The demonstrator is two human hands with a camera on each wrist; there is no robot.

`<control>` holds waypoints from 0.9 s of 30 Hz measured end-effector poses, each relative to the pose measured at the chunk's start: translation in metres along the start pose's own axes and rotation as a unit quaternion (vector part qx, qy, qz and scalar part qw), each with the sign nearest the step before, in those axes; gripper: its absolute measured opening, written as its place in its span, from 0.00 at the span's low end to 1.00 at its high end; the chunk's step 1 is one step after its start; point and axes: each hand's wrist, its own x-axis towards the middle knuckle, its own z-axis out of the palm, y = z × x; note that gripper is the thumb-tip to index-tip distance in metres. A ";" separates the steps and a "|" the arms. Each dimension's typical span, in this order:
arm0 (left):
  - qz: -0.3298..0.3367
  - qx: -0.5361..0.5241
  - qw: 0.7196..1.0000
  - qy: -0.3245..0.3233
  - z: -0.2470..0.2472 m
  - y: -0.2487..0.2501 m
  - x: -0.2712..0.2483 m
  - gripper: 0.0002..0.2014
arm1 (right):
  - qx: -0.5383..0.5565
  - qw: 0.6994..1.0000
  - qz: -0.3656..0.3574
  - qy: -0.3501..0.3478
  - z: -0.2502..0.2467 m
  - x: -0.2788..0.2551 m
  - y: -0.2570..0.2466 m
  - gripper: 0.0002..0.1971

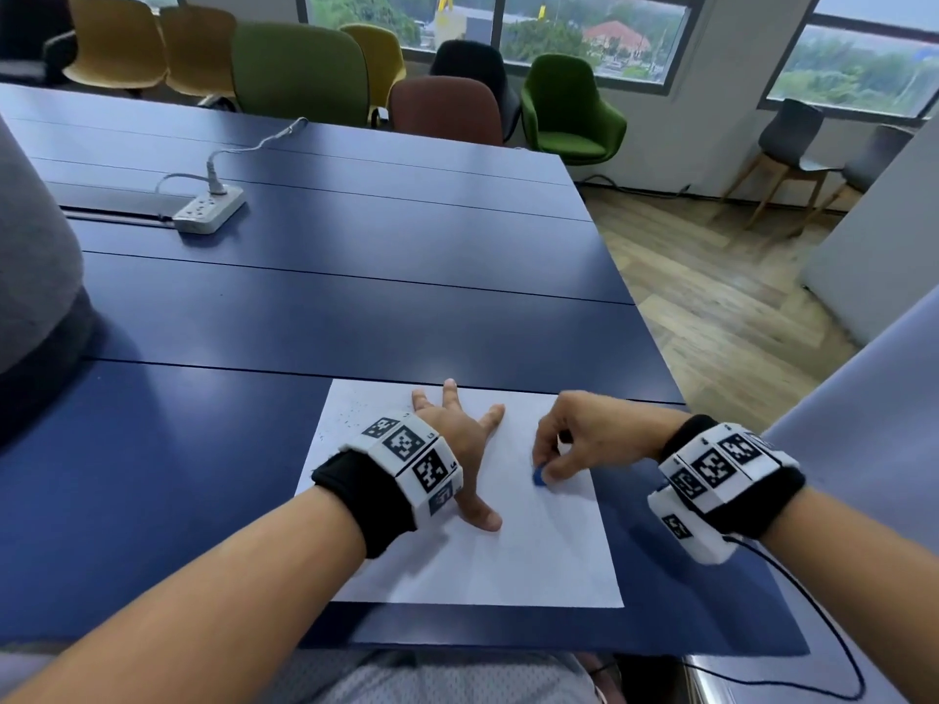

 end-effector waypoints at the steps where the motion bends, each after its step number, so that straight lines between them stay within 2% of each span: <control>1: 0.001 0.001 1.000 0.002 0.000 0.000 0.000 0.68 | 0.003 0.999 -0.001 0.039 0.000 0.003 0.002 0.04; 3: 0.000 -0.002 1.000 0.004 0.001 0.000 0.001 0.68 | 0.016 0.996 -0.002 0.082 0.003 0.004 0.002 0.05; 4: -0.002 -0.004 1.000 0.004 0.002 0.000 0.001 0.68 | 0.018 0.997 -0.008 0.069 0.005 0.001 0.000 0.04; 7: -0.006 -0.004 1.000 0.001 0.001 0.000 0.001 0.68 | 0.003 0.999 -0.017 -0.036 0.008 -0.008 -0.009 0.03; 8: -0.007 -0.003 1.000 0.000 0.001 0.000 0.000 0.68 | -0.001 1.000 -0.011 -0.028 0.007 -0.007 -0.010 0.03; 11: -0.002 -0.001 1.000 0.002 0.001 0.001 0.001 0.68 | 0.006 0.997 0.003 0.072 0.006 -0.002 -0.005 0.05; 12: -0.002 -0.002 1.000 0.003 0.002 0.000 0.001 0.68 | 0.009 0.997 -0.002 0.075 0.008 -0.003 -0.006 0.04; 13: -0.003 -0.004 1.000 0.003 0.002 0.000 0.001 0.68 | 0.011 0.999 -0.014 0.051 0.012 -0.006 -0.008 0.03; 15: -0.005 -0.005 1.000 0.003 0.002 0.000 0.000 0.68 | 0.006 0.999 -0.028 -0.037 0.017 -0.014 -0.017 0.02; 16: -0.004 -0.003 1.000 0.003 0.002 0.000 0.000 0.68 | 0.001 0.998 -0.028 -0.052 0.017 -0.015 -0.018 0.03; 20: -0.001 -0.002 1.000 0.003 0.002 0.000 0.000 0.68 | 0.013 0.998 -0.011 0.059 0.015 -0.009 -0.010 0.05; 21: -0.001 -0.002 1.000 0.004 0.002 0.000 0.000 0.68 | 0.017 0.998 -0.014 0.054 0.018 -0.010 -0.010 0.05; 24: -0.003 0.000 1.000 0.004 0.001 0.001 0.000 0.68 | 0.003 0.998 -0.032 -0.062 0.024 -0.021 -0.021 0.04; 25: -0.004 0.001 1.000 0.002 0.001 0.001 0.000 0.68 | -0.005 0.997 -0.030 -0.067 0.023 -0.020 -0.022 0.04; 27: -0.002 0.001 1.000 0.002 0.001 0.001 0.000 0.68 | -0.011 1.000 -0.013 -0.001 0.017 -0.015 -0.017 0.05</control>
